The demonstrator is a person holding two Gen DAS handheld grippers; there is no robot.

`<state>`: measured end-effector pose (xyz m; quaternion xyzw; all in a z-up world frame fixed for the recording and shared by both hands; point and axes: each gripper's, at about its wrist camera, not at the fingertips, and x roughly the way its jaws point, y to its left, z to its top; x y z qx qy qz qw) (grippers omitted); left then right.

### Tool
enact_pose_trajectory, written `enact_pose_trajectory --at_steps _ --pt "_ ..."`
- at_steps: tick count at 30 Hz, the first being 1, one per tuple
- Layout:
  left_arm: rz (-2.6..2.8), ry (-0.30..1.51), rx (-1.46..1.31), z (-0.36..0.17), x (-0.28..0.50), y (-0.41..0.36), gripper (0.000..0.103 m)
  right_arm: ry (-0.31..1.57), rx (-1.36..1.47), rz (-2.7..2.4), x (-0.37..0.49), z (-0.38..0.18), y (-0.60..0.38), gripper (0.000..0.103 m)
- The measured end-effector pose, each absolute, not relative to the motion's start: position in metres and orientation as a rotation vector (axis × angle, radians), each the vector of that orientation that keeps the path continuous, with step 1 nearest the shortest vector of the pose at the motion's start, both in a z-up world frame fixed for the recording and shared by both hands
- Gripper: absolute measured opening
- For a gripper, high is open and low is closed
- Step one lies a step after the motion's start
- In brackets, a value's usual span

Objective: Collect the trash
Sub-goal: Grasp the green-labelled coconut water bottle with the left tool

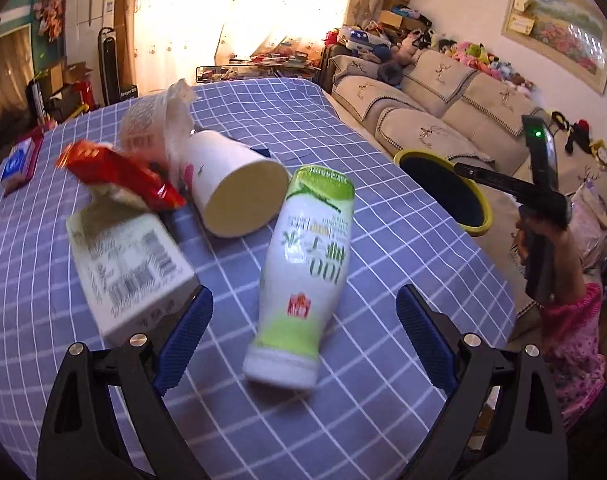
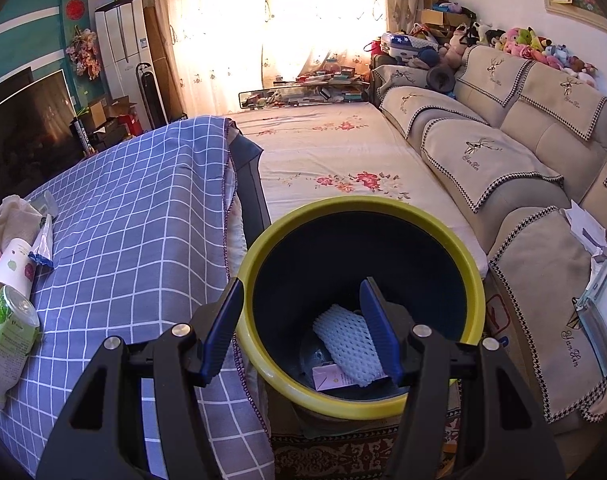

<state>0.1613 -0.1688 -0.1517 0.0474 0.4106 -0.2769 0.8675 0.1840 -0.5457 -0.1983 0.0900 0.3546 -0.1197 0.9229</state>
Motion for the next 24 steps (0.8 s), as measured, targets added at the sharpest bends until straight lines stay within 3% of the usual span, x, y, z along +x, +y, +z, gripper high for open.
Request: enact_pose_trajectory --at_steps 4,9,18,24 --pt "-0.610 0.903 0.165 -0.156 0.183 -0.193 0.092 0.725 0.189 -0.246 0.182 -0.198 -0.547 0.058" --pt "-0.612 0.958 0.194 -0.161 0.208 -0.213 0.085 0.731 0.194 -0.247 0.183 -0.201 -0.551 0.058" --pt "-0.578 1.041 0.279 -0.177 0.224 -0.227 0.054 0.743 0.211 -0.242 0.186 -0.208 -0.558 0.058" --pt "-0.576 1.025 0.312 -0.173 0.217 -0.230 0.053 0.734 0.215 -0.238 0.184 -0.204 -0.560 0.058"
